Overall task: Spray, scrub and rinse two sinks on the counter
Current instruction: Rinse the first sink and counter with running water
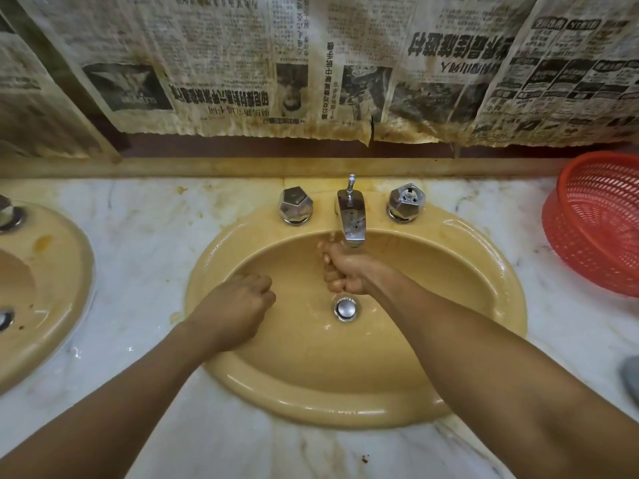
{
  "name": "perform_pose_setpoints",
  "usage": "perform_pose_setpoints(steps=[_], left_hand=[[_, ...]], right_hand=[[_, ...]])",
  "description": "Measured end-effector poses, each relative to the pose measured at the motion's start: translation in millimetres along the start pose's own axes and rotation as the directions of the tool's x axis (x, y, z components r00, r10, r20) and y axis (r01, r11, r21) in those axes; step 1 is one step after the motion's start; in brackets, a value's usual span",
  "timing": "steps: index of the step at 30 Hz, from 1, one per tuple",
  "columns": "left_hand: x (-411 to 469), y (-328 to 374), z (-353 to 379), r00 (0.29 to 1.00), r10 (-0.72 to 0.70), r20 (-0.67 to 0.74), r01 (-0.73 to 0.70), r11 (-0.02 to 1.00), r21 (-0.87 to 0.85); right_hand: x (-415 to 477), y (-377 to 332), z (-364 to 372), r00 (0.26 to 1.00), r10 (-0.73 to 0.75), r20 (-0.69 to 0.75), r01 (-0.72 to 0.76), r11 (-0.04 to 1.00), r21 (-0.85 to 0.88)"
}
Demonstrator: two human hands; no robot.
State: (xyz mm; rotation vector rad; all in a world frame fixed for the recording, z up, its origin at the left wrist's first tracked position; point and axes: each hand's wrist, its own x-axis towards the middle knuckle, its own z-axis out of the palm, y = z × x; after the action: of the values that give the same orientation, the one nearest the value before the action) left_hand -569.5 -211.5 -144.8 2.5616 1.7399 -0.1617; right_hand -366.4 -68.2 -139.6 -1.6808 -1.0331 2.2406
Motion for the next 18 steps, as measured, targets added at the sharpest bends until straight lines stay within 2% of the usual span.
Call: perform_pose_setpoints(steps=[3, 6, 10, 12, 16, 18], left_hand=[[-13.0, -10.8, -3.5, 0.997, 0.046, -0.069, -0.051, 0.995, -0.081], [-15.0, -13.4, -7.6, 0.996, 0.051, -0.07, -0.059, 0.992, -0.112], [-14.4, -22.5, -12.1, 1.0, -0.019, -0.003, 0.019, 0.998, -0.057], [-13.7, -30.9, -11.4, 0.997, -0.071, 0.013, 0.072, 0.993, -0.098], [-1.7, -37.0, -9.6, 0.994, -0.109, 0.02, 0.111, 0.988, -0.106], [5.4, -32.1, -5.9, 0.993, -0.121, -0.011, 0.12, 0.991, -0.063]], right_hand=[[1.2, 2.2, -9.9, 0.998, 0.022, 0.058, -0.024, 0.999, 0.032], [2.2, 6.6, -9.2, 0.995, 0.051, 0.088, -0.072, 0.963, 0.261], [4.1, 4.9, -11.5, 0.981, 0.075, 0.179, -0.156, 0.851, 0.501], [1.7, 2.5, -15.6, 0.974, 0.049, 0.221, -0.173, 0.792, 0.586], [-9.2, 4.1, -16.4, 0.95, 0.023, 0.311, -0.187, 0.84, 0.509], [-9.7, 4.5, -19.9, 0.966, 0.035, 0.256, -0.162, 0.852, 0.497]])
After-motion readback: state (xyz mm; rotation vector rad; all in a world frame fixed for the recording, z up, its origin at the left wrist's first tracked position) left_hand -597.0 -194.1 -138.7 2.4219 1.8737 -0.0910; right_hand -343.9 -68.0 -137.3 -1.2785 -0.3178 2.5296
